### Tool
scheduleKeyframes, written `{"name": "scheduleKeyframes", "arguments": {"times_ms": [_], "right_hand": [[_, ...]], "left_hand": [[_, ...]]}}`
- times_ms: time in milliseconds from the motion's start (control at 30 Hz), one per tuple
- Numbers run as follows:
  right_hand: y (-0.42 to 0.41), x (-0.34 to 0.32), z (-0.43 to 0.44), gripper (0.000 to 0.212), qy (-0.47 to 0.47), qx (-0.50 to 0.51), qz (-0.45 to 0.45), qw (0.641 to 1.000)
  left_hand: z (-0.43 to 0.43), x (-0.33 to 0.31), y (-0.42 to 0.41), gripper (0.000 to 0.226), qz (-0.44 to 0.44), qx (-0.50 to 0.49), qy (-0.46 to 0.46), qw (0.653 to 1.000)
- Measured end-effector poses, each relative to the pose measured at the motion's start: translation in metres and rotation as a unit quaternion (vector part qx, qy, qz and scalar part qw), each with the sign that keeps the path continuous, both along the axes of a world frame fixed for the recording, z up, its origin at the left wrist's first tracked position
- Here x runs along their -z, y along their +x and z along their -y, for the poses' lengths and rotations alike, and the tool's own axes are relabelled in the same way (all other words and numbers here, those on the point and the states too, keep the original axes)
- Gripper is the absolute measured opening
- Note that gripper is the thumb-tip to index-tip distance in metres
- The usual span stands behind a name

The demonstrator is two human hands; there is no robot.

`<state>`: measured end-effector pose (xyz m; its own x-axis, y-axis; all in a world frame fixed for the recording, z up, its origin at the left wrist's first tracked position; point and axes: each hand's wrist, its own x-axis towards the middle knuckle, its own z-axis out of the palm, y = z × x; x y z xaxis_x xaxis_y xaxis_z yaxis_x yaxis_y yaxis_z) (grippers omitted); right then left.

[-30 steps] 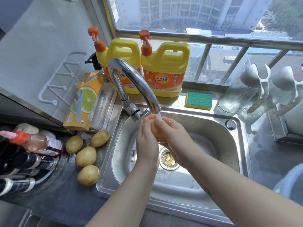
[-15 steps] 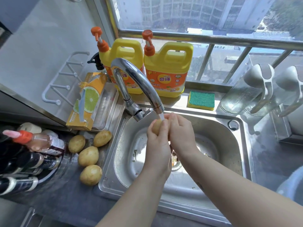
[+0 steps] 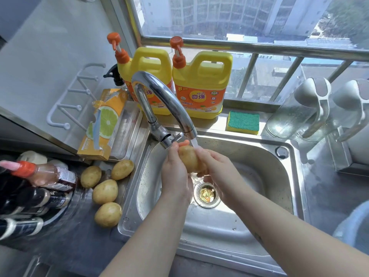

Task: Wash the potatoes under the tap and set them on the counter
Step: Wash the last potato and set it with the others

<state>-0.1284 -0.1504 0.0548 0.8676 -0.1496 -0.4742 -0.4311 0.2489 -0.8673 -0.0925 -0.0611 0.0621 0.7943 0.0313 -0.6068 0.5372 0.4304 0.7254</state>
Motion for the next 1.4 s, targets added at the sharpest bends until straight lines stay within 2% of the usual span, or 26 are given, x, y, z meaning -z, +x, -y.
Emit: {"name": "scheduleKeyframes", "arguments": {"times_ms": [167, 233, 333, 433, 467, 533, 633, 733, 833, 867, 933, 1067, 1167, 1267, 1400], "right_hand": [[0.007, -0.006, 0.006, 0.053, 0.054, -0.053, -0.049, 0.996], [0.007, -0.007, 0.009, 0.050, 0.032, -0.065, -0.023, 0.997], [0.005, -0.007, 0.013, 0.023, -0.099, -0.086, 0.078, 0.988], [0.003, -0.001, 0.015, 0.024, -0.290, -0.135, 0.134, 0.938], [0.004, 0.000, 0.016, 0.026, -0.331, -0.142, 0.130, 0.924], [0.008, -0.002, 0.018, 0.034, -0.355, -0.135, 0.118, 0.917], [0.013, -0.002, 0.018, 0.041, -0.337, -0.132, 0.113, 0.925], [0.013, 0.000, 0.018, 0.031, -0.204, -0.059, 0.103, 0.972], [0.012, 0.001, 0.018, 0.026, -0.024, -0.006, 0.054, 0.998], [0.012, 0.003, 0.018, 0.025, 0.006, 0.001, 0.043, 0.999], [0.009, 0.006, 0.015, 0.031, 0.010, 0.009, 0.030, 0.999], [0.000, 0.007, -0.001, 0.036, -0.073, 0.002, 0.027, 0.997], [-0.008, 0.012, -0.009, 0.044, -0.144, -0.032, 0.038, 0.988], [-0.016, 0.014, -0.006, 0.050, -0.253, -0.043, 0.085, 0.963], [-0.021, 0.017, -0.002, 0.052, -0.348, -0.051, 0.152, 0.924]], "left_hand": [[0.000, 0.008, -0.003, 0.035, 0.008, 0.053, 0.018, 0.998], [-0.001, 0.007, -0.003, 0.037, 0.000, 0.070, 0.011, 0.997], [-0.003, 0.004, -0.006, 0.039, -0.029, 0.108, -0.022, 0.993], [-0.007, 0.004, -0.004, 0.037, -0.040, 0.135, -0.063, 0.988], [-0.008, 0.002, -0.002, 0.036, -0.039, 0.142, -0.073, 0.986], [-0.011, -0.001, 0.001, 0.035, -0.033, 0.165, -0.073, 0.983], [-0.011, -0.004, 0.003, 0.037, -0.021, 0.206, -0.022, 0.978], [-0.008, 0.002, 0.005, 0.036, 0.019, 0.210, 0.088, 0.974], [-0.006, 0.005, 0.004, 0.039, 0.039, 0.145, 0.089, 0.985], [-0.006, 0.007, 0.002, 0.040, 0.040, 0.124, 0.081, 0.988], [-0.006, 0.011, -0.002, 0.040, 0.040, 0.095, 0.068, 0.992], [-0.004, 0.014, -0.012, 0.035, 0.016, 0.049, 0.042, 0.998], [-0.004, 0.011, -0.014, 0.026, -0.023, -0.005, -0.039, 0.999], [-0.005, 0.010, -0.009, 0.024, -0.042, -0.018, -0.099, 0.994], [-0.005, 0.013, -0.008, 0.032, -0.052, -0.006, -0.059, 0.997]]}}
